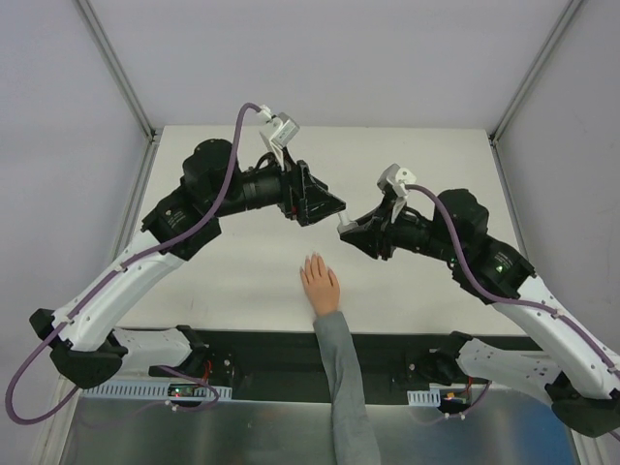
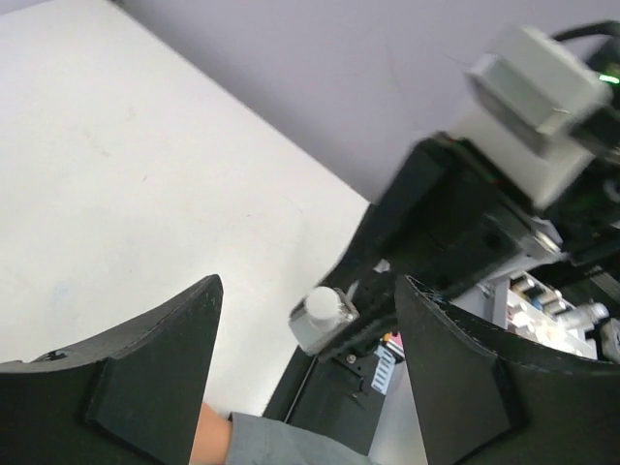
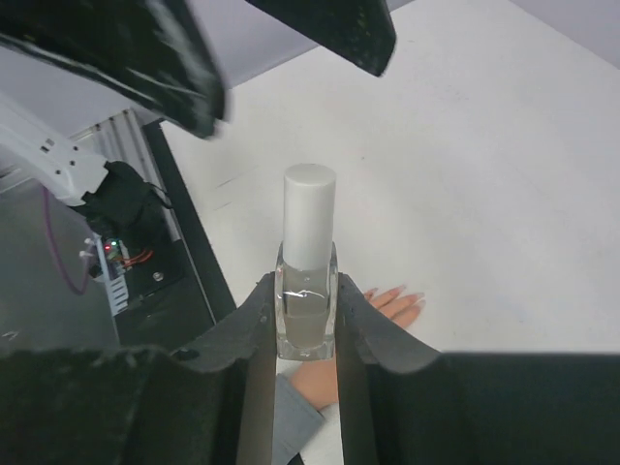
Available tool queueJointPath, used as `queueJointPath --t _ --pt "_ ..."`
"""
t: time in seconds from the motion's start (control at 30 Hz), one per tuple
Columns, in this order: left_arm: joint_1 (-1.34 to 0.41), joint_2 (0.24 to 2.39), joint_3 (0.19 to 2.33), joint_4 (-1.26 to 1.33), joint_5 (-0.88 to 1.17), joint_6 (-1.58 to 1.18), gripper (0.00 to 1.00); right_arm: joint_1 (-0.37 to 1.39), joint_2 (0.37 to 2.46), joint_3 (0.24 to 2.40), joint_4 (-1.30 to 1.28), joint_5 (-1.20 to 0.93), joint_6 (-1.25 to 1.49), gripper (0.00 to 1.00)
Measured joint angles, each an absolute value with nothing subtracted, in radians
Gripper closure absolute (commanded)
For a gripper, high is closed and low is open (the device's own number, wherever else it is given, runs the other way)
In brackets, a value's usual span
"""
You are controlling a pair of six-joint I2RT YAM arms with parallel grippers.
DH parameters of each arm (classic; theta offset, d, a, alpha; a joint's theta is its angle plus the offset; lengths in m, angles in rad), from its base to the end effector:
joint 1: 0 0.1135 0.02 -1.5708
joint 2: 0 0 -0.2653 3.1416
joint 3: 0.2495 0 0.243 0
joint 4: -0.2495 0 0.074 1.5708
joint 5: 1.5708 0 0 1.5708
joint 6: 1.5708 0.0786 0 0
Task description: Paint the nails
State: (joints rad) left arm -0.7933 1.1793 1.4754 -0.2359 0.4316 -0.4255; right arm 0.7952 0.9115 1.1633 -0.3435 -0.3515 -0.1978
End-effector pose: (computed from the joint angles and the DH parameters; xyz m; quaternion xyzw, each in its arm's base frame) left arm 0.1671 -0.2166 0.4936 0.2757 0.6298 -0.5274 0.4991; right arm 0.1331 0.1744 0.4264 -0.4501 0.5834 0.3187 0.5962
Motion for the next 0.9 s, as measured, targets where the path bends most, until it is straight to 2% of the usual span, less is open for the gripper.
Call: queueJointPath --t 0.2,0.37,0.53,0.63,0.7,0.73,0.77,0.83,0.9 --pt "-0.835 1.235 1.485 -0.273 0.294 -0.428 0.44 0.927 0.946 1.203 -0.345 -0.115 -0.229 1.00" --pt "-0.858 1.243 1.485 -0.288 0.227 -0.427 0.48 0.987 0.953 1.207 -0.338 0.044 -0.240 1.00" --pt "-0.873 1.243 1.485 -0.290 0.191 -0.427 0.52 1.005 0.967 1.207 -0.321 0.128 -0.241 1.00" --pt "-0.879 1.243 1.485 -0.290 0.181 -0.428 0.57 1.014 0.979 1.208 -0.311 0.150 -0.241 1.00" --pt "-0.884 1.244 1.485 -0.290 0.180 -0.428 0.76 1.019 0.988 1.208 -0.305 0.159 -0.241 1.00" --pt "-0.885 1.245 1.485 -0.290 0.181 -0.430 0.81 1.021 0.992 1.208 -0.302 0.162 -0.241 1.00" --pt "-0.885 1.246 1.485 -0.290 0.181 -0.431 0.93 1.022 0.994 1.208 -0.299 0.165 -0.241 1.00" --pt "-0.885 1.250 1.485 -0.289 0.194 -0.429 0.99 1.024 0.994 1.208 -0.299 0.173 -0.241 0.99" --pt "-0.884 1.253 1.485 -0.281 0.221 -0.422 1.00 1.024 0.992 1.208 -0.302 0.176 -0.242 1.00"
